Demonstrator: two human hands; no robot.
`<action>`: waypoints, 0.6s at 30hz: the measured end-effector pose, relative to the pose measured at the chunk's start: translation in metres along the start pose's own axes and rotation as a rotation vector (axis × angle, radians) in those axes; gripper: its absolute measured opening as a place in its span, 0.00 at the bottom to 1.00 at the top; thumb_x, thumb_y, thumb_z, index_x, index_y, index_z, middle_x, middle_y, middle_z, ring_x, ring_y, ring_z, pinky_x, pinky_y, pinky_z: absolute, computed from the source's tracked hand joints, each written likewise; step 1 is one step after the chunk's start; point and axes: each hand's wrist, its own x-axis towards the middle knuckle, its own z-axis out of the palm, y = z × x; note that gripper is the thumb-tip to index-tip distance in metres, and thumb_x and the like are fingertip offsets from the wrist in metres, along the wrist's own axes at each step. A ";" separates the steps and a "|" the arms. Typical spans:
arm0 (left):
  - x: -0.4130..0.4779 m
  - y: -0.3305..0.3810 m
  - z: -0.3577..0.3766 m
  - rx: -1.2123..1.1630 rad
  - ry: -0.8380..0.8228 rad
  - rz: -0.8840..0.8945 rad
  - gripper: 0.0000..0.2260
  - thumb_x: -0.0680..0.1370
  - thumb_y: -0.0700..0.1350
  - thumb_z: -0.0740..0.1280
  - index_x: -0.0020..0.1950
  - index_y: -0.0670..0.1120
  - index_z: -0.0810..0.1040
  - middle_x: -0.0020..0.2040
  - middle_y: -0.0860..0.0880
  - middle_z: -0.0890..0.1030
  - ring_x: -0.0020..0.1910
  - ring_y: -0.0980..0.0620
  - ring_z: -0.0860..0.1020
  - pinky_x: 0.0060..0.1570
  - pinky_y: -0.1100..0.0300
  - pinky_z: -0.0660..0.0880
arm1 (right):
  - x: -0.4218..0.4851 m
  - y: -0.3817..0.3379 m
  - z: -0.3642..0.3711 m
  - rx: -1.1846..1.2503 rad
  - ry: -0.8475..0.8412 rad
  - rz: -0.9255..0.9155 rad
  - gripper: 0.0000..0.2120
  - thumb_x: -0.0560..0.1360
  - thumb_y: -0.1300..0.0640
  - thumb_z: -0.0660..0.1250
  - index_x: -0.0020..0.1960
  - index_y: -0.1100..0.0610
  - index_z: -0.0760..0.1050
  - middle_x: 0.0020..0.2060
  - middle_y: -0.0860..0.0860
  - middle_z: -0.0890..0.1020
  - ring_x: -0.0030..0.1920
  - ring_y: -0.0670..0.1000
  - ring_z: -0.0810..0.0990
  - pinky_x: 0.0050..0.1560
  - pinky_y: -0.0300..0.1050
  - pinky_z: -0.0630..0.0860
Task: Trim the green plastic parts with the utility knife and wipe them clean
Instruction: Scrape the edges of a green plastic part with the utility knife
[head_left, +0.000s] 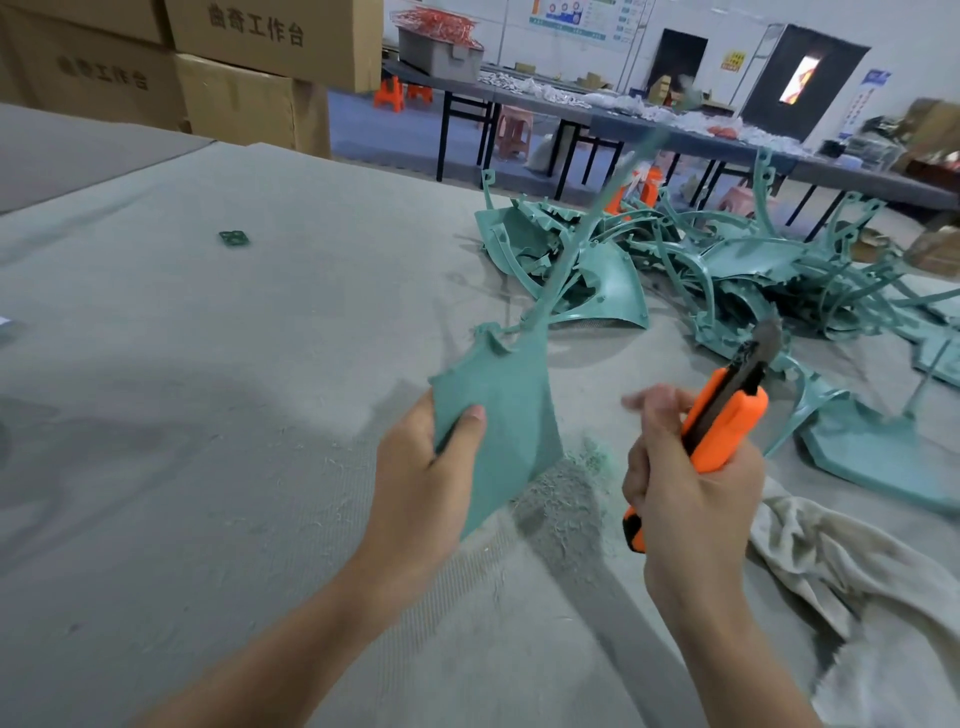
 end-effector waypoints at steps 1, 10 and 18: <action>0.002 0.001 -0.002 -0.124 -0.012 -0.085 0.05 0.76 0.44 0.65 0.46 0.52 0.80 0.41 0.55 0.84 0.40 0.58 0.81 0.36 0.67 0.75 | 0.003 0.001 -0.002 -0.080 0.002 -0.012 0.04 0.79 0.52 0.65 0.49 0.46 0.78 0.29 0.49 0.79 0.24 0.48 0.65 0.27 0.42 0.64; 0.013 0.005 -0.014 -0.438 -0.279 -0.262 0.16 0.72 0.40 0.69 0.60 0.46 0.78 0.54 0.44 0.84 0.52 0.43 0.82 0.45 0.55 0.80 | 0.018 0.013 -0.009 -0.112 -0.265 0.406 0.09 0.76 0.56 0.71 0.57 0.54 0.79 0.24 0.41 0.78 0.20 0.40 0.68 0.23 0.34 0.64; -0.004 0.007 0.002 -0.536 -0.465 -0.218 0.13 0.76 0.44 0.65 0.60 0.48 0.80 0.60 0.46 0.82 0.60 0.45 0.79 0.56 0.49 0.78 | 0.019 0.014 -0.014 0.152 -0.120 0.400 0.04 0.79 0.61 0.67 0.53 0.59 0.79 0.23 0.45 0.69 0.21 0.44 0.60 0.22 0.36 0.60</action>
